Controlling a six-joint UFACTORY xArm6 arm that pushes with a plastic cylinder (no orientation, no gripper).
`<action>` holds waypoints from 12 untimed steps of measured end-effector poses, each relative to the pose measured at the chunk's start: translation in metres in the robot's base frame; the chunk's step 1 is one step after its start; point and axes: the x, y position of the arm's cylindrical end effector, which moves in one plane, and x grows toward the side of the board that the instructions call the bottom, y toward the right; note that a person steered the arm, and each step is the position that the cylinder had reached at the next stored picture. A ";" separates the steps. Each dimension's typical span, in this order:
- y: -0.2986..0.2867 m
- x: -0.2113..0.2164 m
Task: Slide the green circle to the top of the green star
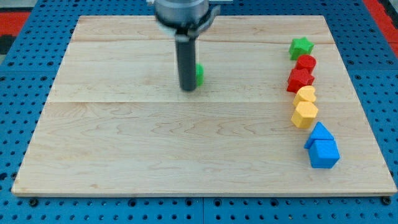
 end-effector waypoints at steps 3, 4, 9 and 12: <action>0.018 -0.059; 0.089 -0.071; 0.165 -0.130; 0.195 -0.141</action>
